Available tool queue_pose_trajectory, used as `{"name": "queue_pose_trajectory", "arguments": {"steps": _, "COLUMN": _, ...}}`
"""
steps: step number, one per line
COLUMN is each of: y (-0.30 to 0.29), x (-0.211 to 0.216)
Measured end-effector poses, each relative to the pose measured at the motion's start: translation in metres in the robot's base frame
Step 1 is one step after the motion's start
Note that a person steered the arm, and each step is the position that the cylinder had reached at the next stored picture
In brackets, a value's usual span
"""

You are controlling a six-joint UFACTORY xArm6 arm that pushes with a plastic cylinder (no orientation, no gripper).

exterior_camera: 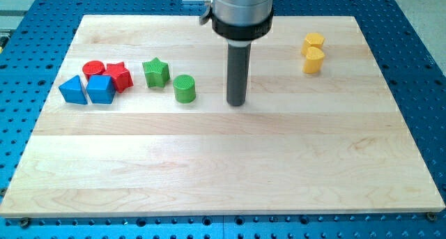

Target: Place your arm at the top right of the hexagon

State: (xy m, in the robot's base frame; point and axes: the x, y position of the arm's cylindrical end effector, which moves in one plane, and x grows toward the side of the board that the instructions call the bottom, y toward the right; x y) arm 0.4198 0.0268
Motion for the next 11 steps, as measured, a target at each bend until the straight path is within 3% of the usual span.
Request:
{"name": "queue_pose_trajectory", "arguments": {"steps": 2, "y": -0.123, "x": 0.005}}
{"name": "queue_pose_trajectory", "arguments": {"steps": 3, "y": -0.146, "x": 0.007}}
{"name": "queue_pose_trajectory", "arguments": {"steps": 4, "y": -0.091, "x": 0.026}}
{"name": "queue_pose_trajectory", "arguments": {"steps": 5, "y": 0.061, "x": 0.03}}
{"name": "queue_pose_trajectory", "arguments": {"steps": 6, "y": 0.211, "x": 0.009}}
{"name": "queue_pose_trajectory", "arguments": {"steps": 7, "y": 0.313, "x": -0.054}}
{"name": "queue_pose_trajectory", "arguments": {"steps": 8, "y": 0.315, "x": -0.118}}
{"name": "queue_pose_trajectory", "arguments": {"steps": 9, "y": 0.268, "x": -0.142}}
{"name": "queue_pose_trajectory", "arguments": {"steps": 11, "y": 0.116, "x": -0.118}}
